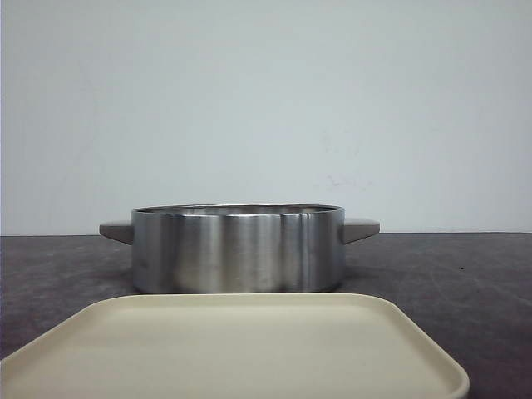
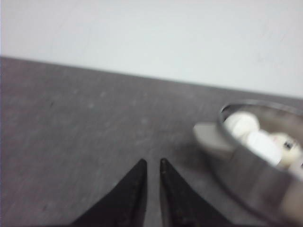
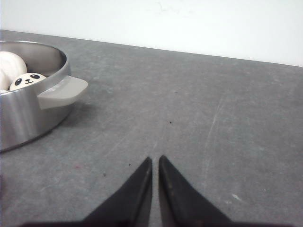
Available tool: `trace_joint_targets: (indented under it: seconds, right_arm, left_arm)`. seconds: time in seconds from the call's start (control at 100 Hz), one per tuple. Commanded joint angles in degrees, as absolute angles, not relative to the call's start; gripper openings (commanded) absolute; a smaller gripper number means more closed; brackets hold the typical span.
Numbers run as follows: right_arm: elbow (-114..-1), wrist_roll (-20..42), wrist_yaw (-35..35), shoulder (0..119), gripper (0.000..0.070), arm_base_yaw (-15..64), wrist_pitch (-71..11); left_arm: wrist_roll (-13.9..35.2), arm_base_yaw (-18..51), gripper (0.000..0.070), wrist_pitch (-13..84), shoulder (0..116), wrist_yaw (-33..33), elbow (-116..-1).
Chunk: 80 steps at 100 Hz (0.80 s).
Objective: Steam buns
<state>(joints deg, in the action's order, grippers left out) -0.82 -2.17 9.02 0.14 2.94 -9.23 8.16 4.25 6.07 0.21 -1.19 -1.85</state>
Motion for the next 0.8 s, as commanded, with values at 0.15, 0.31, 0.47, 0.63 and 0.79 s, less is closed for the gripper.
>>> trace_joint_targets:
  seconds: [0.15,0.31,0.47,0.63,0.79]
  right_arm:
    - [-0.6,-2.6,9.0,0.2,0.0015,3.0,-9.1]
    - [-0.6,-2.6,9.0,0.2,0.0015,3.0,-9.1]
    - [-0.6,-2.6,9.0,0.2,0.0015,3.0,-9.1]
    - [-0.6,-2.6,9.0,0.2,0.0015,3.0,-9.1]
    - [-0.6,-2.6,9.0,0.2,0.0015,3.0,-9.1]
  left_arm:
    - [1.9,2.1,0.0000,11.1,0.2,0.1,-0.8]
    - [0.7,0.9,0.0000,11.1,0.2,0.0,-0.8]
    - [2.0,0.8,0.0000,10.8,0.2,0.0,-0.8]
    - [2.0,0.8,0.0000,10.8,0.2,0.0,-0.8]
    - [2.0,0.8,0.0000,10.8,0.2,0.0,-0.8]
